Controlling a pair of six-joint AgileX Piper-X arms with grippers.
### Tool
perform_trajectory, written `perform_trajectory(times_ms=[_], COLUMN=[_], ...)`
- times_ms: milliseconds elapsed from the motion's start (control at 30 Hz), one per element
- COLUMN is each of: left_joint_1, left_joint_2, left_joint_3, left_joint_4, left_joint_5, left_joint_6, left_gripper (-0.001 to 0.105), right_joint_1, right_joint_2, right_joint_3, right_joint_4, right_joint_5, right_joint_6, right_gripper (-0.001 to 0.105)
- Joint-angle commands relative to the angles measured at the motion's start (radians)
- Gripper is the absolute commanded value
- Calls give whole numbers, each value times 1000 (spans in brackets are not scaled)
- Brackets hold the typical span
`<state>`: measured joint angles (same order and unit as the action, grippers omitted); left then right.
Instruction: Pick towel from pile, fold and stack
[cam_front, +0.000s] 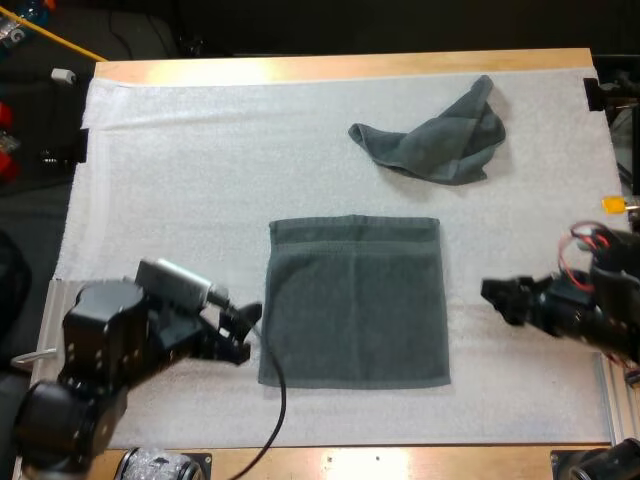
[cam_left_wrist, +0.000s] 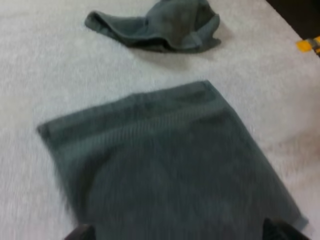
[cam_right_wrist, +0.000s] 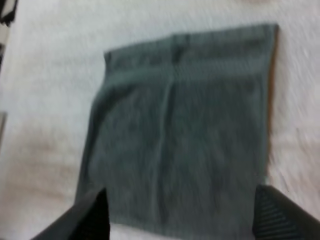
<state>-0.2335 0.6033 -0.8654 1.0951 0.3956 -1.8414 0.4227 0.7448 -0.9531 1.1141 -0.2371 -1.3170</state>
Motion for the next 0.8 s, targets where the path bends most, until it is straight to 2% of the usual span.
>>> perform_trajectory(times_ms=[0,133,267,400,600,767], left_joint_1=[0,0,0,0,0,0], left_joint_2=[-17,-57,-78,-86,-86,-86], left_joint_3=[-8,-8,-6,23,109,144], left_joint_4=[39,141,187,187,178,165], left_joint_5=[-3,-3,-3,-3,-3,-3], left_joint_6=[1,1,3,3,3,0], left_gripper=[64,64,64,64,64,64], right_joint_1=[1,1,1,1,1,1], right_joint_2=[-16,-66,-102,-112,-106,-54], right_joint_3=[-3,16,69,137,289,389], right_joint_4=[51,158,191,183,6,-112], right_joint_5=[-5,-3,-13,-68,-170,-172], right_joint_6=[-12,-12,-12,-12,-11,19], right_gripper=[59,59,59,59,59,59])
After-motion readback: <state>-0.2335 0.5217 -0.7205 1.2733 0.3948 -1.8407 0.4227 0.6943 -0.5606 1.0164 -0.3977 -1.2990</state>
